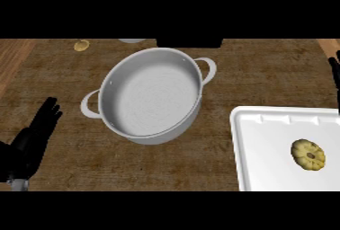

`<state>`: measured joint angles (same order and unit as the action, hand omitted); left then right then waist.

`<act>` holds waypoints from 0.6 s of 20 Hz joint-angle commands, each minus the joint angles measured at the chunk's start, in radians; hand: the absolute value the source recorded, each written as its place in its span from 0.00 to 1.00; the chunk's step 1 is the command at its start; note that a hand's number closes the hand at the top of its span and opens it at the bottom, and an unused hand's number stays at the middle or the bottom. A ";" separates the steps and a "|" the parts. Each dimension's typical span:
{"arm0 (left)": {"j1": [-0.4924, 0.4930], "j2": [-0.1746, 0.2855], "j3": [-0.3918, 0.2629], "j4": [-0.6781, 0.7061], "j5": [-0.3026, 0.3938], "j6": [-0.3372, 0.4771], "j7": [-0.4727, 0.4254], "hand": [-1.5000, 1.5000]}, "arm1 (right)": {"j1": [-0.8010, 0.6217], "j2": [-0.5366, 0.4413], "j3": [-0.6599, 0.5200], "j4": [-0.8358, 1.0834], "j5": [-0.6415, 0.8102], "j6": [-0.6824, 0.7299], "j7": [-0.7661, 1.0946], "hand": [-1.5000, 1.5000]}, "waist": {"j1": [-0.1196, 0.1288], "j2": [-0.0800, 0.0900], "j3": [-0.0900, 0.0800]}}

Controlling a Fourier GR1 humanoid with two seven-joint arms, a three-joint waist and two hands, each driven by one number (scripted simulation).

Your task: Pick the squash from the tray and place it in the pot

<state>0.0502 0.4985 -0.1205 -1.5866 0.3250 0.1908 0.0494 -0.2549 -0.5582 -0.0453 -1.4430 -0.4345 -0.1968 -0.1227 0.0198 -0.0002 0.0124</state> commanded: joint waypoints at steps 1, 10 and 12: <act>0.013 0.007 -0.016 -0.048 -0.017 -0.011 0.043 0.50 | 0.056 -0.037 0.063 -0.034 0.054 0.108 -0.026 1.00 | -0.018 -0.002 -0.012; -0.005 -0.060 -0.168 0.037 -0.014 -0.103 0.063 0.50 | 0.152 -0.208 0.247 -0.185 0.535 0.059 -0.518 0.00 | -0.099 -0.008 -0.005; -0.030 -0.102 -0.176 0.092 -0.024 -0.080 0.057 0.50 | 0.238 -0.142 0.250 -0.194 0.470 0.071 -0.703 0.00 | -0.112 -0.001 -0.005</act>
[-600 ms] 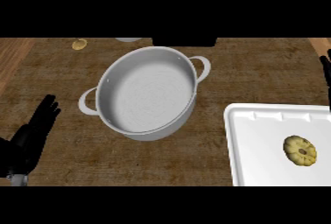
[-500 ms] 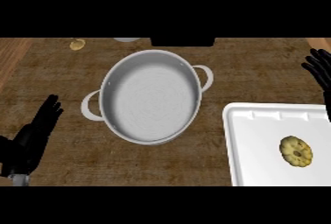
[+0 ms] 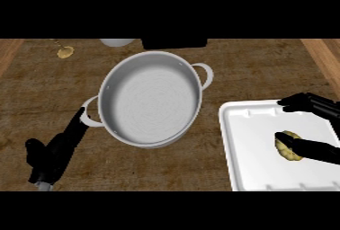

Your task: Pick the squash from the tray and place it in the pot

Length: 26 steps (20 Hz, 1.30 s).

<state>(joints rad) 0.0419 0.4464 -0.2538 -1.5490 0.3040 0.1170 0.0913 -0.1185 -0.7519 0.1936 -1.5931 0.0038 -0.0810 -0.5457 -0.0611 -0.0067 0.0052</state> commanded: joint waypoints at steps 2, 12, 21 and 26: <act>-0.032 -0.056 -0.054 0.059 -0.016 -0.009 0.016 0.50 | 0.188 0.043 0.001 -0.051 0.028 -0.030 -0.422 0.00 | -0.012 0.004 -0.001; -0.073 -0.071 -0.041 0.122 -0.031 -0.052 -0.002 0.50 | 0.496 -0.230 -0.159 -0.337 0.113 0.002 -0.059 0.00 | 0.014 0.001 -0.009; -0.139 -0.081 -0.014 0.151 -0.023 -0.110 0.031 0.50 | 0.481 -0.209 -0.076 -0.421 0.156 0.119 0.328 0.00 | 0.059 0.007 -0.006; -0.161 -0.156 -0.068 0.204 -0.091 -0.062 0.007 0.50 | 0.348 -0.226 0.068 -0.278 0.339 0.196 0.428 0.00 | 0.080 0.013 -0.006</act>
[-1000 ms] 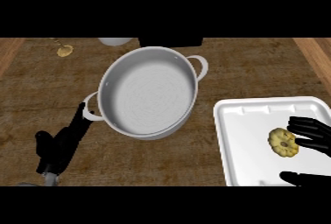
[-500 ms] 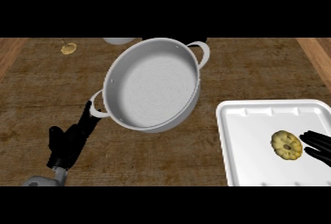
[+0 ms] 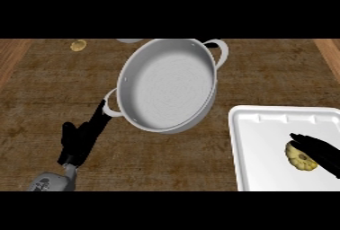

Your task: Pick the squash from the tray and place it in the pot

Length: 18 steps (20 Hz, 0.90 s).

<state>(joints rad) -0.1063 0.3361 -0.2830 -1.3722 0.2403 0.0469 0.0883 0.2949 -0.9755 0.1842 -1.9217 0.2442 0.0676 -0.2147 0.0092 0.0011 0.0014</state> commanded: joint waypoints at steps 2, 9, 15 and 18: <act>-0.008 -0.003 0.012 0.020 0.010 -0.046 0.021 0.50 | -0.087 0.052 0.104 0.112 0.162 0.040 0.084 0.00 | 0.001 0.001 -0.001; -0.048 -0.039 0.039 0.044 -0.017 -0.062 0.046 0.50 | -0.252 0.091 -0.041 0.428 0.141 0.101 -0.177 0.00 | -0.006 0.000 -0.001; -0.001 -0.060 0.061 0.050 -0.068 -0.076 -0.004 0.50 | -0.323 0.164 -0.085 0.546 0.175 0.154 -0.265 0.00 | -0.005 0.000 -0.001; 0.062 -0.050 0.043 -0.034 -0.066 -0.075 0.011 0.50 | -0.332 0.172 -0.072 0.610 0.130 0.214 -0.350 0.00 | 0.003 0.000 -0.001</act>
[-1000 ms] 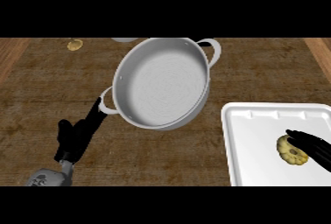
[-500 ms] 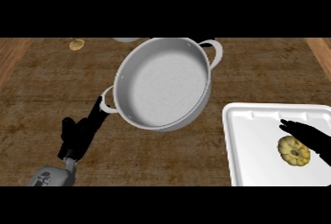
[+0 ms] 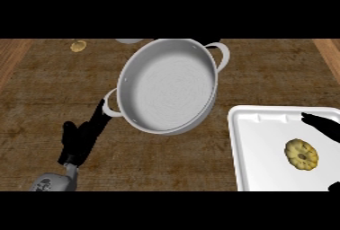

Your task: Pick the squash from the tray and place it in the pot

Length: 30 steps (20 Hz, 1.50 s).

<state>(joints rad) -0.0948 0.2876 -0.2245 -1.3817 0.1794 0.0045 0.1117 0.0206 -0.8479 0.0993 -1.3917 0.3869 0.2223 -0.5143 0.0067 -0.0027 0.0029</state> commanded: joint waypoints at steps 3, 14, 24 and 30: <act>0.022 -0.032 -0.017 0.016 -0.021 -0.024 0.006 0.50 | -0.024 0.050 -0.012 0.070 -0.056 0.121 -0.090 0.00 | -0.006 0.003 -0.003; 0.031 -0.045 0.031 0.010 -0.060 -0.063 -0.005 0.50 | -0.191 0.171 -0.036 0.429 0.006 0.207 -0.209 0.00 | 0.000 0.004 -0.002; -0.052 -0.091 0.067 0.073 -0.067 -0.059 0.005 0.50 | -0.308 0.173 0.032 0.748 0.166 0.068 -0.508 1.00 | 0.005 0.008 -0.001; -0.010 -0.070 0.069 0.014 -0.069 -0.084 0.038 0.50 | -0.336 0.219 0.016 0.823 0.103 0.108 -0.530 1.00 | 0.012 0.008 -0.001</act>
<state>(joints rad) -0.0986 0.2156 -0.1663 -1.3533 0.1043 -0.0728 0.1296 -0.2880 -0.6369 0.1175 -0.6880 0.4822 0.2687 -0.9116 0.0136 -0.0079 -0.0160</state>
